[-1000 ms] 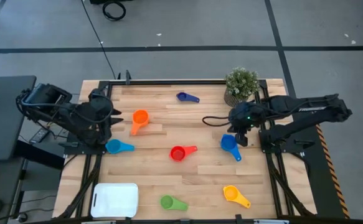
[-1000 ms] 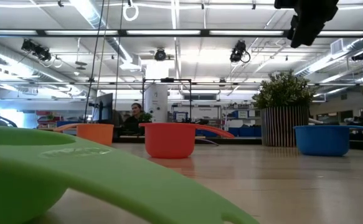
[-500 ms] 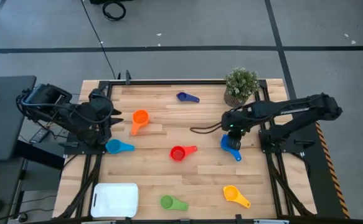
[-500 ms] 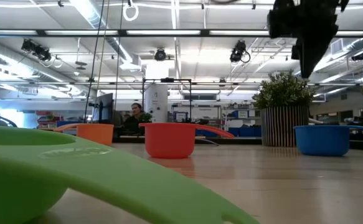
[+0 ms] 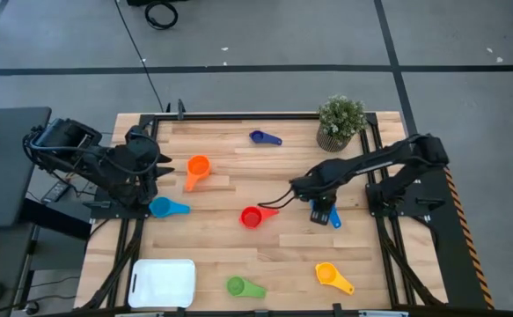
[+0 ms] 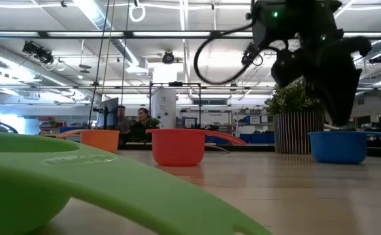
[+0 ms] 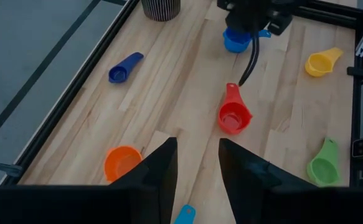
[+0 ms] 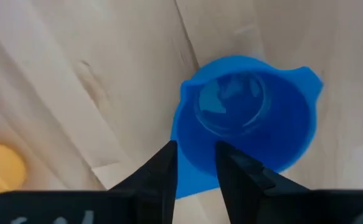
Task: Nest measuring cups in basket
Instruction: Stack the dark blue measuring cup into the orange measuring cup
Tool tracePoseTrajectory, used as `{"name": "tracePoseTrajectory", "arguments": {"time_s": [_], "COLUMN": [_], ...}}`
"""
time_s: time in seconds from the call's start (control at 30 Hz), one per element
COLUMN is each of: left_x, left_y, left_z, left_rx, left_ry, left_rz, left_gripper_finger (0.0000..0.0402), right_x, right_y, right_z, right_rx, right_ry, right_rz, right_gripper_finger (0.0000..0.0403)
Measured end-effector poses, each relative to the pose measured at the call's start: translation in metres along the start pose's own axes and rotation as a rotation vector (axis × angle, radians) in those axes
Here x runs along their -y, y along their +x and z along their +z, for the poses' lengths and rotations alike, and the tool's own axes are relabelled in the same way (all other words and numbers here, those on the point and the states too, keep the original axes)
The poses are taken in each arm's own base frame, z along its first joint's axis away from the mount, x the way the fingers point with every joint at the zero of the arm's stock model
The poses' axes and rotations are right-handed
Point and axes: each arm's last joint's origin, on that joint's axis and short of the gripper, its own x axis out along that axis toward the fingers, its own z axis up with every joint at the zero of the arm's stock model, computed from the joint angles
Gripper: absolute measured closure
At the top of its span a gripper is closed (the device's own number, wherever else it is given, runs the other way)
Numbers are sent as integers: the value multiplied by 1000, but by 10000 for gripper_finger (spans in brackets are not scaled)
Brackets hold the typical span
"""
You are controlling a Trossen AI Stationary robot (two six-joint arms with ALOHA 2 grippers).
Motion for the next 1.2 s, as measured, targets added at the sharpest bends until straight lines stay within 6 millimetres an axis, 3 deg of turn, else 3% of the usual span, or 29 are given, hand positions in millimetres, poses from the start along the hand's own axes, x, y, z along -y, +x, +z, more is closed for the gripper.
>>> {"name": "tracePoseTrajectory", "arguments": {"time_s": [0.37,0.9,1.2], "left_x": [0,0,0], "left_y": [0,0,0], "left_z": [0,0,0], "left_rx": [0,-1,-1], "left_ry": [0,1,1], "left_rz": [0,0,0], "left_gripper_finger": [276,276,276], "right_x": [-1,6,3], "right_y": [26,20,1], "right_z": [12,13,24], "right_rx": [-94,-132,-78], "right_ry": [-2,17,-5], "right_rz": [-46,63,84], "right_gripper_finger": [290,290,290]}}
